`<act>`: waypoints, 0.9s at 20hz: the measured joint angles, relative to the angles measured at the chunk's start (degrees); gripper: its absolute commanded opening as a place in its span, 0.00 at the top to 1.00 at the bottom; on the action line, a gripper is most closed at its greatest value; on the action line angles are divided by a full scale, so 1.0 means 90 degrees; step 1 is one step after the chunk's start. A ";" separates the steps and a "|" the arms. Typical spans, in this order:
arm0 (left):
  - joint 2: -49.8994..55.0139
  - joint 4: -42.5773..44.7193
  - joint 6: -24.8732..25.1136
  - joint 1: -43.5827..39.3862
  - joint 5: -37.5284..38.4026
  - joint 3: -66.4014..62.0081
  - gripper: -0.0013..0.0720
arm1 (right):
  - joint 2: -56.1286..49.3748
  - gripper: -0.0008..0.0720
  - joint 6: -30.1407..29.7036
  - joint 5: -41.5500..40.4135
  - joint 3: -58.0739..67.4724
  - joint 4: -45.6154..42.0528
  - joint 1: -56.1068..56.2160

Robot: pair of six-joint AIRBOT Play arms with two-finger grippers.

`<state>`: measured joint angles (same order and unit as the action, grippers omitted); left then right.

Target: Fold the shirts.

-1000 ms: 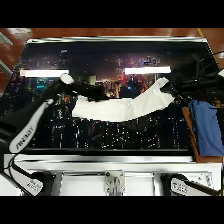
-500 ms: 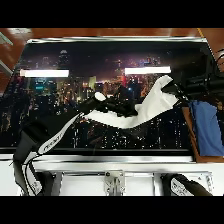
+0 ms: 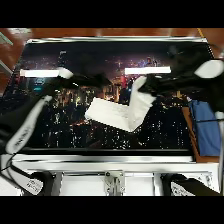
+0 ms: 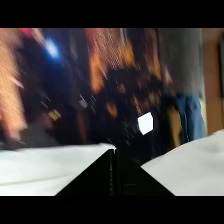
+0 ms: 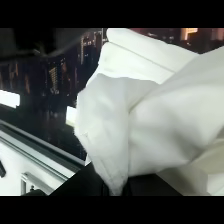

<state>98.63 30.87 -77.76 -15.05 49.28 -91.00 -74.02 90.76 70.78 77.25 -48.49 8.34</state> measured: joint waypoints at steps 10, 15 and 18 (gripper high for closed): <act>-0.3055 0.1433 -0.0206 0.2380 0.1239 -0.0005 0.93 | -0.2766 0.17 -0.0670 -0.2208 0.0002 0.1863 0.1880; -0.3398 0.1853 -0.0223 0.2545 0.1736 0.0041 0.92 | -0.2533 0.06 -0.0539 -0.0682 0.0005 0.0634 0.0663; -0.3444 0.1919 -0.0223 0.2560 0.1853 0.0114 0.92 | -0.2271 0.06 -0.0124 0.0272 -0.0238 -0.0709 -0.0104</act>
<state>67.64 48.14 -79.77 7.99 65.95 -89.97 -94.45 89.65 73.23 75.11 -54.87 7.40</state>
